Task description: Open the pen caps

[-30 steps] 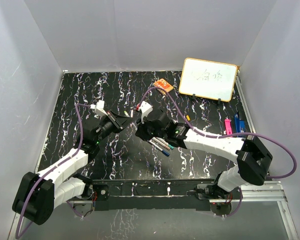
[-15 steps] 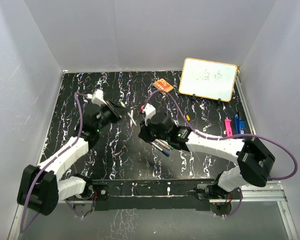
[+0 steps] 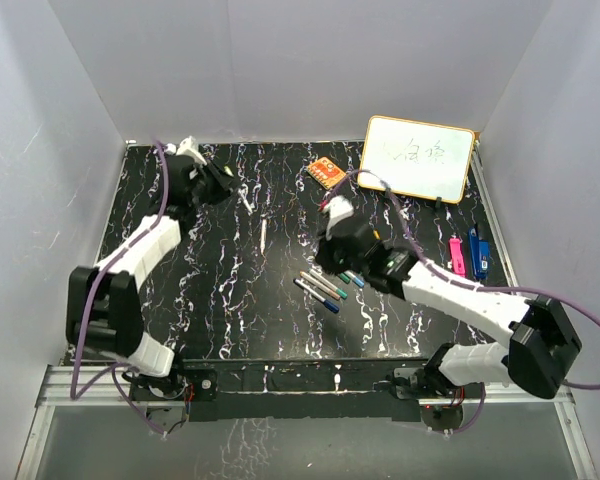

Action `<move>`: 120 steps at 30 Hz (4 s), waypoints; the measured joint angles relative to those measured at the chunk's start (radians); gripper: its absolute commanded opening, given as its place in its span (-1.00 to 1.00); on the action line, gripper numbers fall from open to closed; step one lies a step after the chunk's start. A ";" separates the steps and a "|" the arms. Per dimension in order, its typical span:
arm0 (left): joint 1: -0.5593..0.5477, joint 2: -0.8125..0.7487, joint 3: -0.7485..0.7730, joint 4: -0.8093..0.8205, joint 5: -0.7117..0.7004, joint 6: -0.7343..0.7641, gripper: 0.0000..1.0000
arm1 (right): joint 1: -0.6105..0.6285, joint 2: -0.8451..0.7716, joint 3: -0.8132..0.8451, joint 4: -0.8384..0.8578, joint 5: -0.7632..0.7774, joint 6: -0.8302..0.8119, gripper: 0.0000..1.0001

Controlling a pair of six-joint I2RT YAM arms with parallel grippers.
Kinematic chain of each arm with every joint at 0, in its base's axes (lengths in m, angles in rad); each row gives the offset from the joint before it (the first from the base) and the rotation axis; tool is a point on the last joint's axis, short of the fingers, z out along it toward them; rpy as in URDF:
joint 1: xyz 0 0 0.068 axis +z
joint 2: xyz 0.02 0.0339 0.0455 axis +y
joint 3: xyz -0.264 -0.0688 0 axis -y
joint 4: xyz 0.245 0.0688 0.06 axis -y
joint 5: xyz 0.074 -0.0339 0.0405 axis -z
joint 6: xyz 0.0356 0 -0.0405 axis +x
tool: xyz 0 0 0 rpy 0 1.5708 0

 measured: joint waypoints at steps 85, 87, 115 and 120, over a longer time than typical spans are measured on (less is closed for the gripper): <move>-0.029 -0.387 -0.275 -0.058 0.077 0.064 0.97 | -0.695 0.533 0.220 -0.063 -0.003 -0.105 -0.33; -0.029 -0.407 -0.284 -0.059 0.076 0.063 0.97 | -0.694 0.513 0.220 -0.070 -0.008 -0.103 -0.26; -0.033 -0.412 -0.382 0.055 0.185 0.042 0.97 | 0.066 0.120 0.010 -0.115 -0.045 -0.101 -0.18; -0.034 -0.412 -0.382 0.047 0.185 0.046 0.97 | 0.086 0.190 0.010 -0.113 -0.040 -0.094 -0.27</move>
